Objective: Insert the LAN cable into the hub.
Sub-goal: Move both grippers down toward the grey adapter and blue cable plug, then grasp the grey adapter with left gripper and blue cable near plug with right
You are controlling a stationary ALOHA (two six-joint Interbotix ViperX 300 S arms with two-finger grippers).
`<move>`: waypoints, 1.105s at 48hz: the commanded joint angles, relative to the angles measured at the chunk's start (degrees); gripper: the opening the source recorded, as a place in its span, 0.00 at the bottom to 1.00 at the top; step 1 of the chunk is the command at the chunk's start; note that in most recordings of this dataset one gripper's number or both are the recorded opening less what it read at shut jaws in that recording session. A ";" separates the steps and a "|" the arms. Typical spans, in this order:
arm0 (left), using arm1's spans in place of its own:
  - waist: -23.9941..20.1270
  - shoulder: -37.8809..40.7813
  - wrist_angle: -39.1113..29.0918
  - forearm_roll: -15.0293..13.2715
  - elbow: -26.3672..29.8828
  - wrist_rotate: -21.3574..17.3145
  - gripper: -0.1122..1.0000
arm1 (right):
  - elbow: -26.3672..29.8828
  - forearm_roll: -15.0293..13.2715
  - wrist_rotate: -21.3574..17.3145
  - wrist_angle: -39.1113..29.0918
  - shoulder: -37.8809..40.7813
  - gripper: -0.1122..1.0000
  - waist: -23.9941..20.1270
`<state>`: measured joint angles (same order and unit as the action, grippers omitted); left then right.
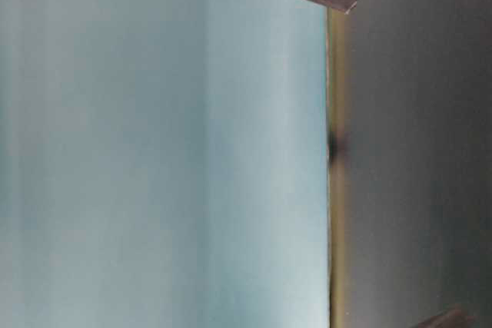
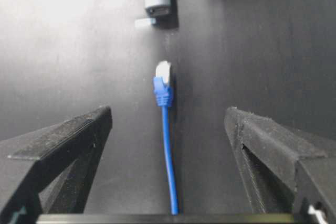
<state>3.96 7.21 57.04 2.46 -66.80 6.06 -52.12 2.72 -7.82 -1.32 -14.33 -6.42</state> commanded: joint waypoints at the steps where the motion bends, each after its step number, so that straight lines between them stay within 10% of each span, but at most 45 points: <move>1: 0.09 1.32 0.97 0.18 1.32 0.00 0.75 | 0.88 0.18 -0.53 0.44 0.09 0.85 -0.26; 28: 0.35 8.00 1.23 0.18 5.10 0.09 0.72 | 0.97 0.18 -0.70 0.62 0.09 0.85 -0.53; 41: 0.44 8.44 1.05 0.18 4.83 -0.79 0.35 | 0.88 0.18 -0.62 0.62 0.09 0.85 -0.70; 53: 0.35 2.29 -7.65 0.18 7.38 -0.88 0.35 | 0.35 0.09 -0.44 6.06 2.99 0.85 -1.32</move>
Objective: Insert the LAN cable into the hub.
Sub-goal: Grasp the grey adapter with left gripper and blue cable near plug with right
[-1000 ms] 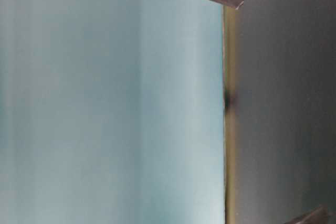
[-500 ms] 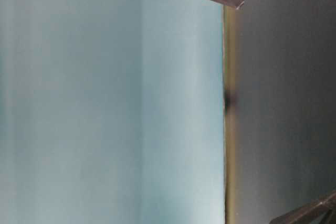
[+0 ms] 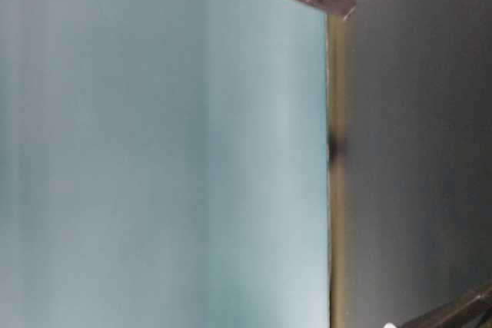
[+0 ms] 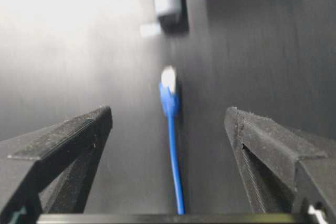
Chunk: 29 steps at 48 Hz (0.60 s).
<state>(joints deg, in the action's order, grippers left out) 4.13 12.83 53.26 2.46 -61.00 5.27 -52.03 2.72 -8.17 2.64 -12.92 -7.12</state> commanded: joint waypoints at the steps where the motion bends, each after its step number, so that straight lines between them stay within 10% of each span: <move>1: 0.18 -4.13 -5.54 0.18 1.85 -0.09 0.35 | 0.26 0.09 0.00 2.81 2.20 0.85 -0.79; 29: 0.09 -22.32 -31.82 0.18 5.89 -0.79 0.35 | -0.09 0.09 0.18 18.46 19.86 0.85 -2.64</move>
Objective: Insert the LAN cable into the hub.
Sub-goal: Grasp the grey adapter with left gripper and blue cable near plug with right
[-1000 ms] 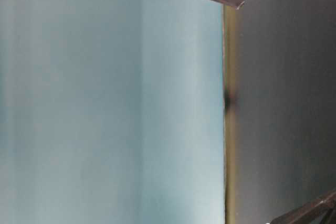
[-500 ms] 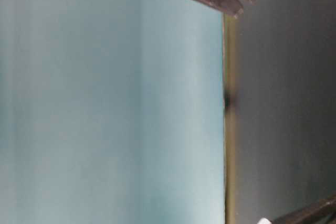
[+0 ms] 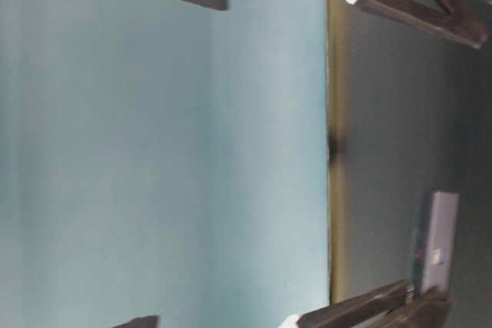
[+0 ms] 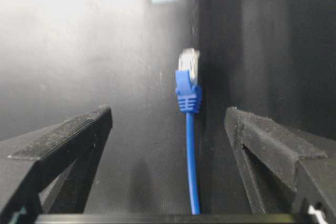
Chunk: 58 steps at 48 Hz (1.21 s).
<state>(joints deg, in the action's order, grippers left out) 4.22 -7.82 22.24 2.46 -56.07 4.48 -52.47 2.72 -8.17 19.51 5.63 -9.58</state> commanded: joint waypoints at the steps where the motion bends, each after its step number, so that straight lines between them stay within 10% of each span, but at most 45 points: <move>1: 0.09 -1.85 -0.97 0.18 0.97 0.09 0.35 | 0.44 0.09 0.18 1.76 1.67 0.85 -0.09; 58: 1.05 -2.37 -2.11 0.18 0.79 0.79 0.35 | 2.81 0.26 -1.85 -1.67 7.03 0.58 -0.88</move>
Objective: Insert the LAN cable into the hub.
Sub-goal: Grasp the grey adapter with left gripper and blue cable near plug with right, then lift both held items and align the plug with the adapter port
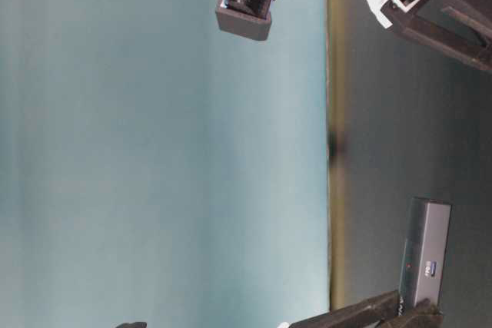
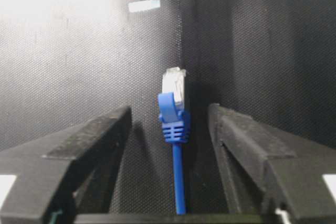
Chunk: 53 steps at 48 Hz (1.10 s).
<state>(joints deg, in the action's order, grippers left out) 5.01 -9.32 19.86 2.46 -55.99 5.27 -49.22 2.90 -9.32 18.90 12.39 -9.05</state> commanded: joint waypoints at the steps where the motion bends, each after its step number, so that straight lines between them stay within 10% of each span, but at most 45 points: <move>1: 0.26 -0.88 0.26 0.18 0.70 0.00 0.35 | -0.53 0.00 -0.79 -1.14 0.09 0.57 -1.41; 19: 0.26 -0.88 0.35 0.18 0.79 0.00 0.35 | -2.11 0.09 -0.88 -1.05 -1.67 0.25 -1.58; 53: 0.35 -0.88 0.88 0.18 2.20 -0.70 0.35 | 1.58 1.67 -6.06 -2.37 -13.36 0.25 -0.79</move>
<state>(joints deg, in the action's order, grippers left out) 5.19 -9.32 20.04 2.46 -54.84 4.75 -48.87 4.48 -14.94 16.52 0.26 -9.93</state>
